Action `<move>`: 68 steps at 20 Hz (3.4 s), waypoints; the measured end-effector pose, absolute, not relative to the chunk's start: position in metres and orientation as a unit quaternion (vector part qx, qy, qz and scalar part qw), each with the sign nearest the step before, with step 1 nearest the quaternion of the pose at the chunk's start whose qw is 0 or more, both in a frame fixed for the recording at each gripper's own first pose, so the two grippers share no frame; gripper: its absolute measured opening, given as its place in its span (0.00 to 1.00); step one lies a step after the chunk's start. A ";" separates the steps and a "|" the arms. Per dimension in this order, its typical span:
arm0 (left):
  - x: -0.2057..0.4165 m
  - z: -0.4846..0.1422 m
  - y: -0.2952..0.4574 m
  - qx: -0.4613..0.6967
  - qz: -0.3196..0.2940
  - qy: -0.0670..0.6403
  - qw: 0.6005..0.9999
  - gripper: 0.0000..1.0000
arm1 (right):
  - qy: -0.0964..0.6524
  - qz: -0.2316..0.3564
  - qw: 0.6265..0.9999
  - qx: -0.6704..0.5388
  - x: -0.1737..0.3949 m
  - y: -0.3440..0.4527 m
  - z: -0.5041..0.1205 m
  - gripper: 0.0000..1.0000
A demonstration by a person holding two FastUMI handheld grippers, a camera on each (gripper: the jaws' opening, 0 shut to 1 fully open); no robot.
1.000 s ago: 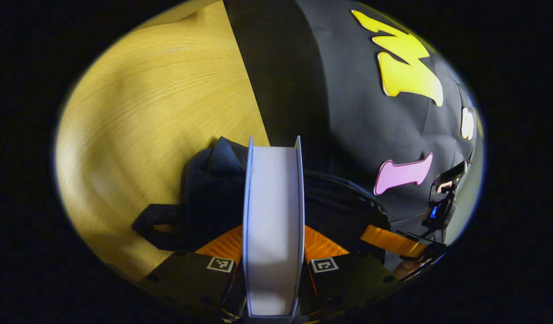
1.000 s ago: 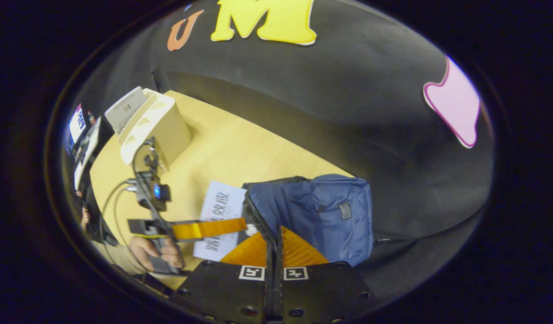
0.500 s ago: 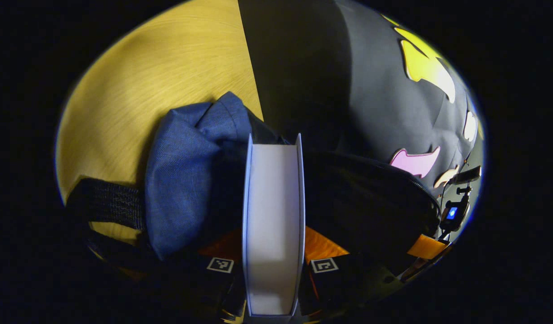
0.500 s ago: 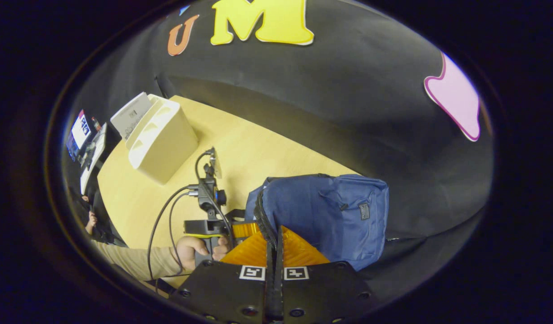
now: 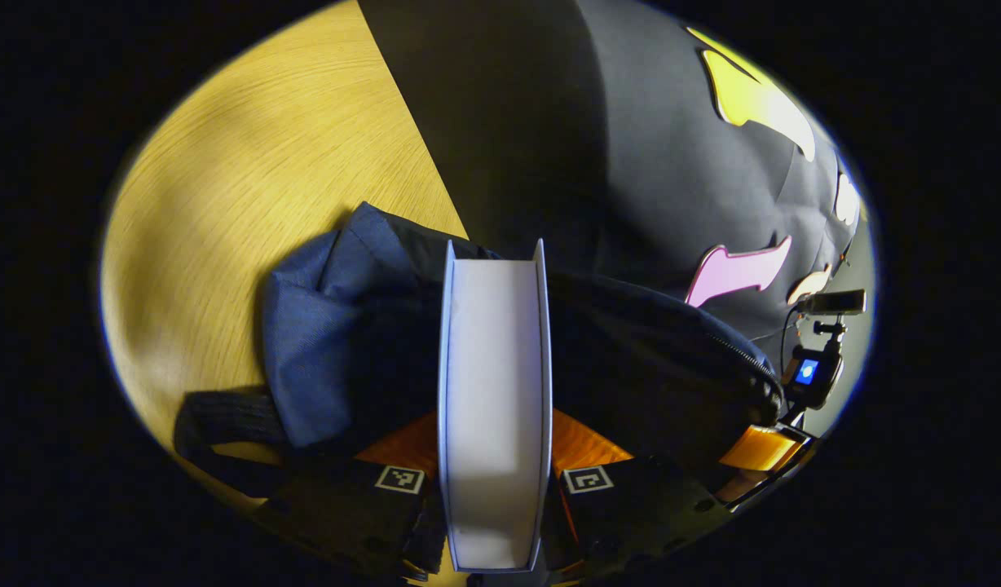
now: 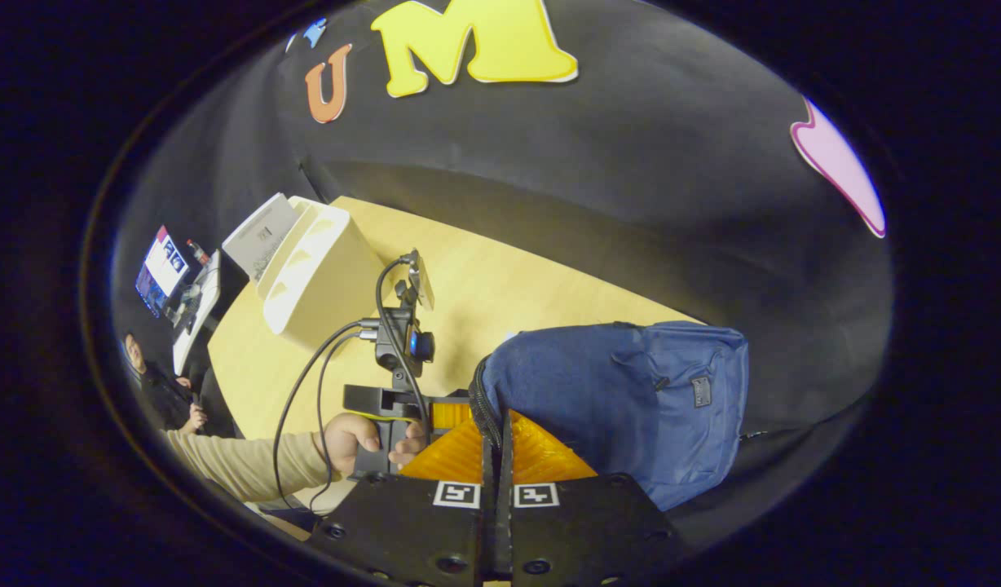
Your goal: Open the schoolbag, grab two books from the bookshelf and put them into the schoolbag.
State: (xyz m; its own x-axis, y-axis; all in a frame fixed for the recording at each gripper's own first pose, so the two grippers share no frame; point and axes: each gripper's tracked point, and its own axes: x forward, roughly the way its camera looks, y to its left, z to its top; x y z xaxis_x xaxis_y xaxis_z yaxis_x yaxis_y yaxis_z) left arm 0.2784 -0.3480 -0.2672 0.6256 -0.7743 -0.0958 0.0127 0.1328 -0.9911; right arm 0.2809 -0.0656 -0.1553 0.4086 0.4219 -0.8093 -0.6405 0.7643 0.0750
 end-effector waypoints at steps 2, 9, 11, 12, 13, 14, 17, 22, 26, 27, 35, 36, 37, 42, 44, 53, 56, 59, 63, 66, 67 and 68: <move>0.275 -0.263 -0.350 -0.593 -0.288 0.319 0.681 0.48 | 0.437 0.327 0.827 -0.134 0.277 -0.056 -0.157 0.01; 0.268 -0.272 -0.373 -0.590 -0.246 0.337 0.692 0.55 | 0.442 0.318 0.825 -0.149 0.264 -0.051 -0.158 0.00; 0.263 -0.269 -0.363 -0.577 -0.236 0.334 0.707 0.68 | 0.443 0.309 0.827 -0.155 0.263 -0.058 -0.157 0.01; 0.262 -0.268 -0.353 -0.575 -0.226 0.333 0.713 0.82 | 0.443 0.304 0.829 -0.156 0.261 -0.062 -0.157 0.00; 0.259 -0.263 -0.344 -0.577 -0.221 0.332 0.713 0.73 | 0.443 0.300 0.830 -0.156 0.260 -0.065 -0.157 0.01; 0.253 -0.259 -0.334 -0.575 -0.216 0.334 0.715 0.75 | 0.442 0.297 0.832 -0.158 0.258 -0.068 -0.157 0.01; 0.229 -0.252 -0.298 -0.547 -0.198 0.342 0.738 0.78 | 0.445 0.284 0.837 -0.144 0.254 -0.077 -0.156 0.01; 0.179 -0.192 -0.232 -0.502 -0.211 0.317 0.776 0.78 | 0.424 0.268 0.856 -0.125 0.258 -0.081 -0.149 0.01; 0.143 -0.140 -0.173 -0.432 -0.206 0.297 0.826 0.78 | 0.420 0.259 0.863 -0.108 0.258 -0.084 -0.146 0.01; 0.135 -0.131 -0.154 -0.400 -0.197 0.294 0.845 0.78 | 0.418 0.260 0.864 -0.104 0.258 -0.083 -0.146 0.01; 0.109 -0.064 0.035 -0.171 -0.067 0.212 0.960 0.78 | 0.383 0.256 0.884 -0.082 0.263 -0.096 -0.134 0.01; 0.107 -0.056 0.055 -0.157 -0.049 0.206 0.965 0.78 | 0.380 0.257 0.885 -0.081 0.262 -0.098 -0.134 0.01; 0.107 -0.052 0.075 -0.140 -0.031 0.205 0.968 0.78 | 0.377 0.256 0.886 -0.080 0.263 -0.102 -0.133 0.01; 0.116 -0.061 0.152 -0.024 0.024 0.273 0.961 0.96 | 0.374 0.254 0.890 -0.061 0.262 -0.109 -0.131 0.01; 0.131 -0.066 0.164 -0.021 0.028 0.290 0.956 0.86 | 0.375 0.255 0.889 -0.060 0.260 -0.112 -0.132 0.00; 0.182 -0.121 0.231 0.025 0.047 0.414 0.909 0.94 | 0.374 0.255 0.889 -0.065 0.248 -0.124 -0.127 0.01; 0.197 -0.143 0.241 0.044 0.038 0.453 0.890 0.93 | 0.381 0.254 0.886 -0.067 0.247 -0.122 -0.129 0.05; 0.207 -0.159 0.243 0.055 0.028 0.483 0.873 0.91 | 0.381 0.248 0.887 -0.075 0.248 -0.122 -0.129 0.01; 0.214 -0.188 0.247 0.060 0.018 0.530 0.846 0.82 | 0.394 0.238 0.885 -0.069 0.244 -0.120 -0.131 0.05; 0.222 -0.214 0.246 0.045 0.012 0.561 0.826 0.76 | 0.402 0.230 0.883 -0.074 0.242 -0.112 -0.134 0.01; 0.221 -0.220 0.243 0.038 0.008 0.572 0.820 0.72 | 0.404 0.228 0.883 -0.076 0.241 -0.112 -0.134 0.01; 0.219 -0.225 0.239 0.030 0.003 0.579 0.815 0.63 | 0.405 0.228 0.882 -0.075 0.239 -0.113 -0.135 0.01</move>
State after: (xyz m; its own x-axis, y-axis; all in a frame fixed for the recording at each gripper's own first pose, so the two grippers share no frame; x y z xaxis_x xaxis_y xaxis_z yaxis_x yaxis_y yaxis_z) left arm 0.2191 0.2388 -0.2246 0.3288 0.0397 -0.9436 0.0293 0.9982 0.0523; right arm 0.2392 -0.1126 -0.1355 0.5684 0.3406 -0.7490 -0.4628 0.8850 0.0512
